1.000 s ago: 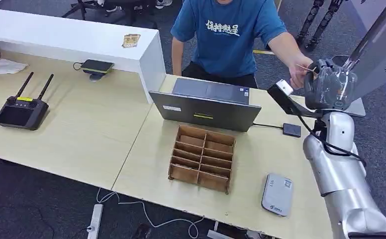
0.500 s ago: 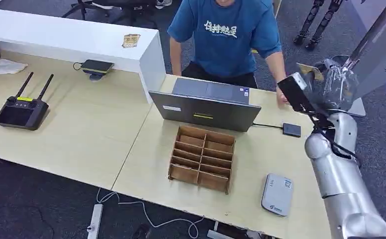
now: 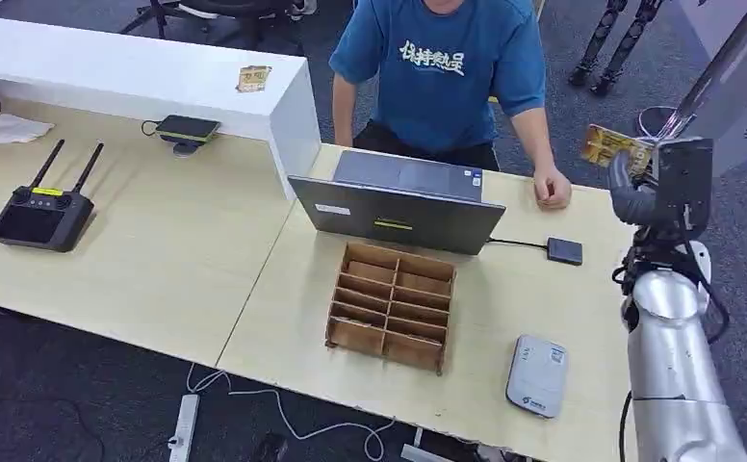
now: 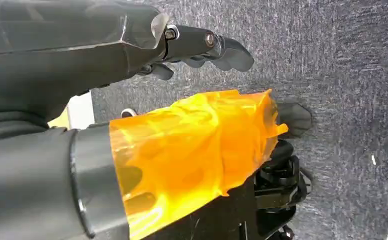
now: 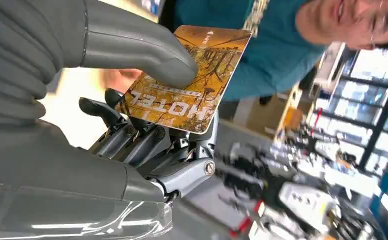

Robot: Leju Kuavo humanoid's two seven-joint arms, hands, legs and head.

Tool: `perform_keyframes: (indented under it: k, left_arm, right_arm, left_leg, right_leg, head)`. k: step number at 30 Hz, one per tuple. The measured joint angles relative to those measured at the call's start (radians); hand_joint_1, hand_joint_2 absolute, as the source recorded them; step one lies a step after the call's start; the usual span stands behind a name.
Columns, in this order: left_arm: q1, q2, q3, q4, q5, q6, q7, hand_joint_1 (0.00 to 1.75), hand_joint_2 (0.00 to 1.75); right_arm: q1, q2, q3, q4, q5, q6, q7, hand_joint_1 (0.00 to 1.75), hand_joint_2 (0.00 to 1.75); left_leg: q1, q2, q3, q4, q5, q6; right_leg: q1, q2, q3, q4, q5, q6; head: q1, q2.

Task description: Pass the card to the sensor for recognition and then transmit it.

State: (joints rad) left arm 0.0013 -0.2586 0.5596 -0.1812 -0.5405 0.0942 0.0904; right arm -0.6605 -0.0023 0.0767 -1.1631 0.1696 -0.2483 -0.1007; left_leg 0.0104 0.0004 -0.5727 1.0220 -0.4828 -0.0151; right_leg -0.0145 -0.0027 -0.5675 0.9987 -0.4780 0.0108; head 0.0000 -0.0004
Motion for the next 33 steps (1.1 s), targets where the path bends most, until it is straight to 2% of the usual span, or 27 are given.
perform_keyframes:
  k: [7,10,20,33]
  left_arm:
    - [0.007,-0.002,0.032,0.0,0.028,0.01,-0.013,0.0,0.0]
    - [0.009,-0.003,0.046,0.0,0.038,0.011,-0.02,0.0,0.0]
    - [0.016,-0.007,0.082,0.0,0.07,0.02,-0.043,0.0,0.0]
    - [0.019,-0.008,0.1,0.0,0.077,0.024,-0.055,0.0,0.0]
  right_arm:
    - [0.098,-0.057,-0.019,-0.005,-0.19,0.136,-0.015,1.75,1.75]
    - [0.135,-0.09,-0.032,-0.007,-0.234,0.166,-0.019,1.75,1.75]
    - [0.32,-0.178,-0.082,-0.116,-0.328,0.215,-0.03,1.75,1.75]
    - [0.43,-0.234,-0.124,-0.159,-0.375,0.241,-0.029,1.75,1.75]
  left_leg:
    - [0.0,-0.002,-0.001,0.0,0.0,0.0]
    - [0.0,-0.001,-0.001,0.0,0.0,0.0]
    - [0.0,-0.002,-0.002,0.0,-0.001,0.001]
    - [0.0,-0.001,-0.002,0.0,-0.001,0.001]
  right_leg:
    - [0.0,-0.001,0.0,0.0,0.0,0.0]
    - [0.0,-0.001,-0.001,0.0,0.0,0.0]
    - [0.0,-0.002,-0.001,-0.001,0.0,0.0]
    - [0.0,-0.001,-0.001,-0.001,0.0,0.0]
  head:
    - [0.0,0.0]
    - [0.0,0.0]
    - [0.0,0.0]
    - [0.0,0.0]
